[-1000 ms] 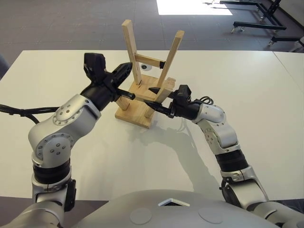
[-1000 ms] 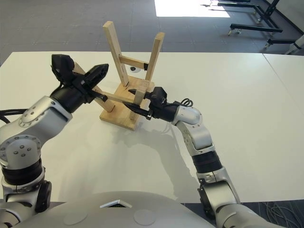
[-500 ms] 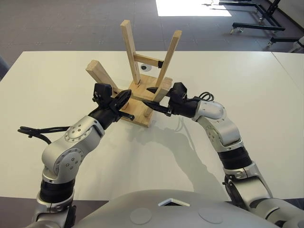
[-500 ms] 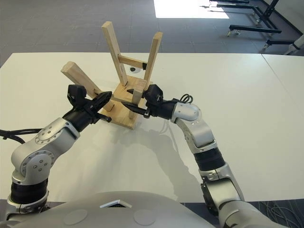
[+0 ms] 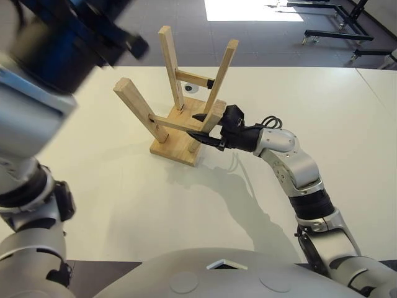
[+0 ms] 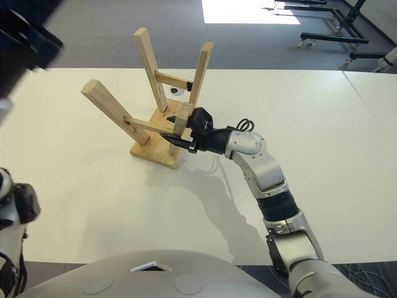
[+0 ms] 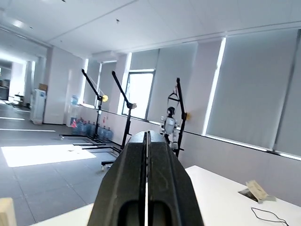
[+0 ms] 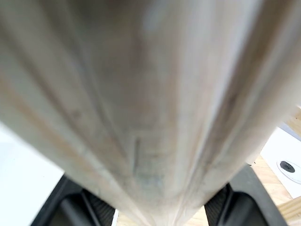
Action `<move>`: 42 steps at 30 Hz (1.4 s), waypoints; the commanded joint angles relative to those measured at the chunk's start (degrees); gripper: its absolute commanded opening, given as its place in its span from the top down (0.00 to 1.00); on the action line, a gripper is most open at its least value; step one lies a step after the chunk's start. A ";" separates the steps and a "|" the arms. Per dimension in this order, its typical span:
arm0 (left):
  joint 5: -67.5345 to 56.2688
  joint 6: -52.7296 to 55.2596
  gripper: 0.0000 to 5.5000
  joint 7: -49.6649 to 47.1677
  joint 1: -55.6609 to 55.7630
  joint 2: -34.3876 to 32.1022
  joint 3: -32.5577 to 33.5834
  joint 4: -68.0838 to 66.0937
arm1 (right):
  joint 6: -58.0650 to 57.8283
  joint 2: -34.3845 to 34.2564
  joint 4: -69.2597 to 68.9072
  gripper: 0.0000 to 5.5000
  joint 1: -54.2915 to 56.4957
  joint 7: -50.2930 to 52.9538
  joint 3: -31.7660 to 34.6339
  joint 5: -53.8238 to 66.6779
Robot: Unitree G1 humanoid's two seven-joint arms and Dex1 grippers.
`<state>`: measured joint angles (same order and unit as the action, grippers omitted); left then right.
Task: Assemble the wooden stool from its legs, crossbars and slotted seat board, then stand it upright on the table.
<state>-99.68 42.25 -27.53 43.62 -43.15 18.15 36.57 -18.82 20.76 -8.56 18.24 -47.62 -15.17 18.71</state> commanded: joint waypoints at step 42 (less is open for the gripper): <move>64.85 -3.44 0.99 37.44 -30.88 14.10 0.48 -13.96 | -3.55 4.61 6.80 0.63 1.19 -3.68 -4.77 -1.99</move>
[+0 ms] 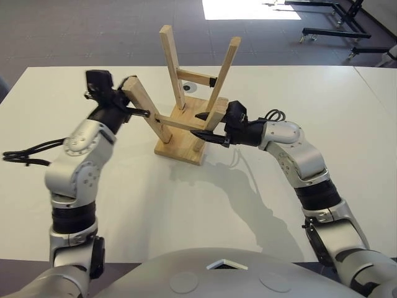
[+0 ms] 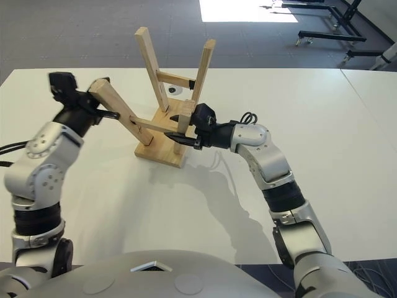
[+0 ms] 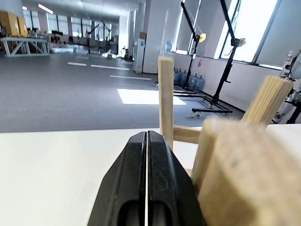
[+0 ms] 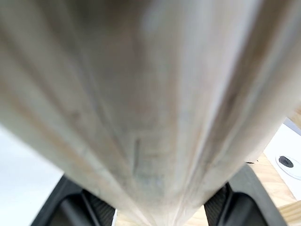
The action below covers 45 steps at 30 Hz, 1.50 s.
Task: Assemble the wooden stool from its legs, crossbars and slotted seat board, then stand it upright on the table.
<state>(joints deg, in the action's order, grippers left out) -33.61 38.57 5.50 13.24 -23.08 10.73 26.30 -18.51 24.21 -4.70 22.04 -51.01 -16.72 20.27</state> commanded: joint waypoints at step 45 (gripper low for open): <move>4.95 0.68 0.99 7.10 -10.77 5.48 2.52 -3.65 | 12.07 -9.64 10.43 0.63 -8.58 -2.77 4.91 3.68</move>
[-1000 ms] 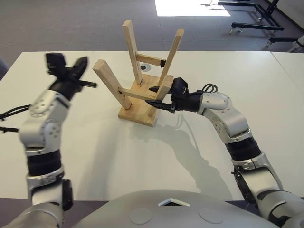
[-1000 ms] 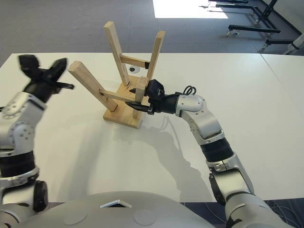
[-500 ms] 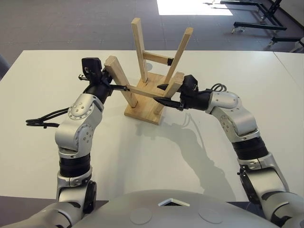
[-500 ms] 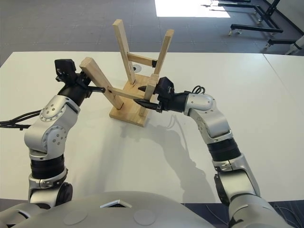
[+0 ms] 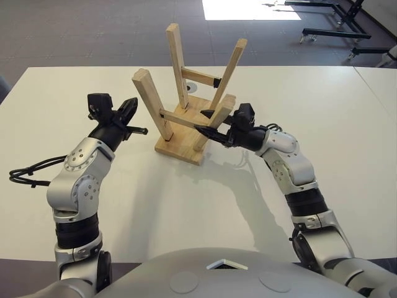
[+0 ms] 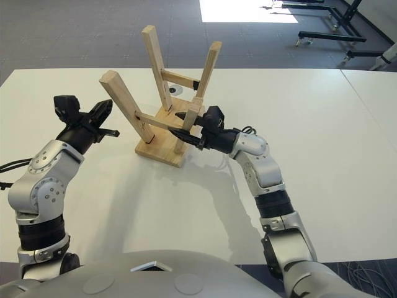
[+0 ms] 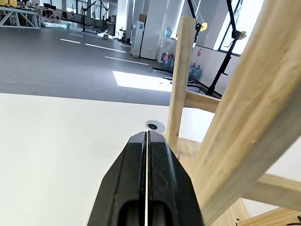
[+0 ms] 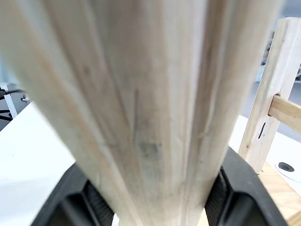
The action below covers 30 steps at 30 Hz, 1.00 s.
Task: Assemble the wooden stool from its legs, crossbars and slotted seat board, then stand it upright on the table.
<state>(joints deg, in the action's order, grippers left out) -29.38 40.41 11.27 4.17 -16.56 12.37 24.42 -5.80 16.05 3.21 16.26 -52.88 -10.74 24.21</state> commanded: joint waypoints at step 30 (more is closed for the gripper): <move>-1.33 -13.92 1.00 18.88 -6.86 -6.88 11.51 -23.10 | 2.16 7.84 10.38 0.02 -9.54 -11.70 3.81 -2.44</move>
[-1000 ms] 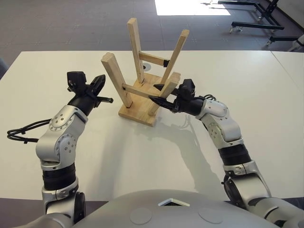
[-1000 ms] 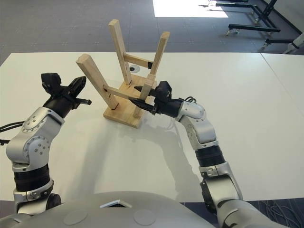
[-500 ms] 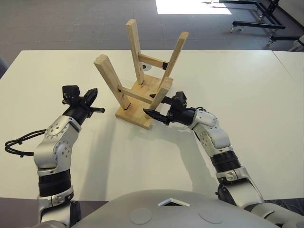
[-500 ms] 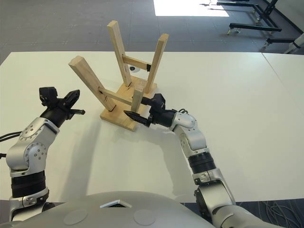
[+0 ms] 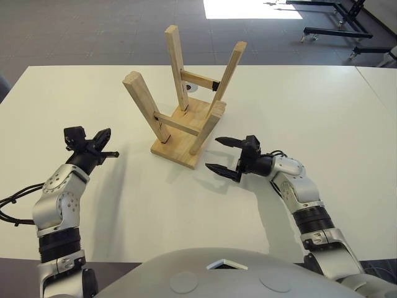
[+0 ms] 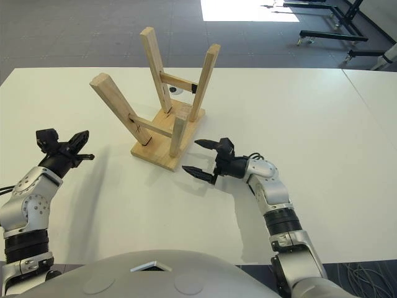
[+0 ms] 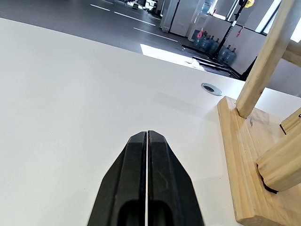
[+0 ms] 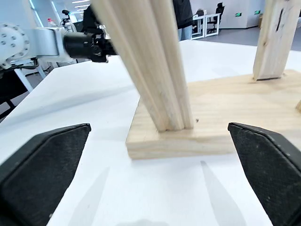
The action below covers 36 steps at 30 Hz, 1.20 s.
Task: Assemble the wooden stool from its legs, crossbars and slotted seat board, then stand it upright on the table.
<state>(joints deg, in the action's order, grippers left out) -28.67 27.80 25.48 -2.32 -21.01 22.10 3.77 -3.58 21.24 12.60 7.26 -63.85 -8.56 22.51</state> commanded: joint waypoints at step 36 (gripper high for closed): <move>2.41 -12.28 0.37 28.17 -4.33 -12.04 -11.60 -0.49 | -18.27 2.68 -4.49 0.02 5.03 16.16 2.98 -5.91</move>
<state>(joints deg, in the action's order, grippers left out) -26.92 14.69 54.61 -7.97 -33.04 11.63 1.89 -23.42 24.25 5.69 9.45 -49.69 -6.63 18.00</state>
